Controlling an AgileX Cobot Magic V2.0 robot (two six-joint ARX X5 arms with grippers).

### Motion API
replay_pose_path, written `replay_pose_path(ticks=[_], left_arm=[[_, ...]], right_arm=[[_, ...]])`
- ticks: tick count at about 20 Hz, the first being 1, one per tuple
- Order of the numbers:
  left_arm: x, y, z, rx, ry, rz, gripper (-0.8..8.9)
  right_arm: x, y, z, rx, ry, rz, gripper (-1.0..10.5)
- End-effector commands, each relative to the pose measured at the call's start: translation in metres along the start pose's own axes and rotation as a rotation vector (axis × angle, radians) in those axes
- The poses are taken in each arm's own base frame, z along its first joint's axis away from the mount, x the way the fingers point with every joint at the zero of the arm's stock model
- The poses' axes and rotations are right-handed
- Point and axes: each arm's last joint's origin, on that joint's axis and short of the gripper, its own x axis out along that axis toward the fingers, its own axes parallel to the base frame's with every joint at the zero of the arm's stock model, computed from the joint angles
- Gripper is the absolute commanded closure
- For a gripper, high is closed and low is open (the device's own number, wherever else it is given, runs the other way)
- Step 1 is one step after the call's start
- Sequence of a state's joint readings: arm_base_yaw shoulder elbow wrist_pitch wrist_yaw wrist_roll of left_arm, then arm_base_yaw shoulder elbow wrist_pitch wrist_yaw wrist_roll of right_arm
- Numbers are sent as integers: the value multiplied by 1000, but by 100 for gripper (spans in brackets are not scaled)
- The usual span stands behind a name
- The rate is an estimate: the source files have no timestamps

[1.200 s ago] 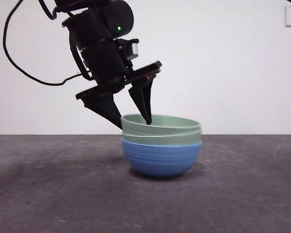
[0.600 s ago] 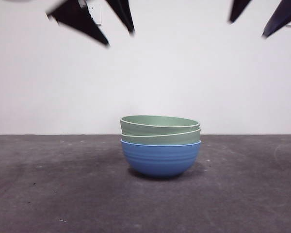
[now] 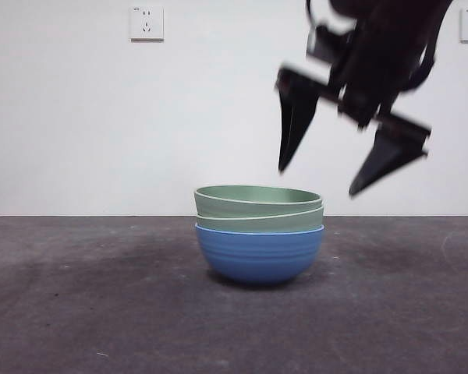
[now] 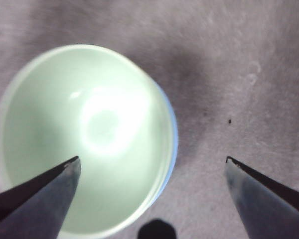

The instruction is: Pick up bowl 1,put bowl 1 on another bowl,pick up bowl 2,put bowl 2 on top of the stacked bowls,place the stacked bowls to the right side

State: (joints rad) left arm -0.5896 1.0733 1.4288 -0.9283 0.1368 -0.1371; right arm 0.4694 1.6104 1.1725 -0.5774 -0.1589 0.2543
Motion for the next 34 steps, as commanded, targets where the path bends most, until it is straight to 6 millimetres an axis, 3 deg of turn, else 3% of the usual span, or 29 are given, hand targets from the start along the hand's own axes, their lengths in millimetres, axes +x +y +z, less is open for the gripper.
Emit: replay_pose_path(ticks=[1, 10, 20, 25, 28, 31, 34], left_arm=[[-3, 0, -2, 28, 10, 7, 498], [-4, 1, -6, 23, 46, 9, 499], [-4, 1, -5, 23, 41, 9, 499], [-4, 1, -5, 23, 41, 11, 499], [-4, 1, -5, 23, 41, 12, 499], [-4, 1, -5, 23, 41, 11, 499], [-4, 1, -5, 26, 41, 11, 499]], right_arm=[[18, -6, -1, 54, 39, 14, 465], [53, -12, -6, 102, 125, 40, 483], [56, -13, -6, 99, 131, 38, 908], [55, -12, -6, 98, 129, 40, 956], [45, -10, -3, 92, 98, 48, 956], [19, -9, 4, 79, 14, 61, 957], [-7, -25, 11, 100, -64, 41, 958]])
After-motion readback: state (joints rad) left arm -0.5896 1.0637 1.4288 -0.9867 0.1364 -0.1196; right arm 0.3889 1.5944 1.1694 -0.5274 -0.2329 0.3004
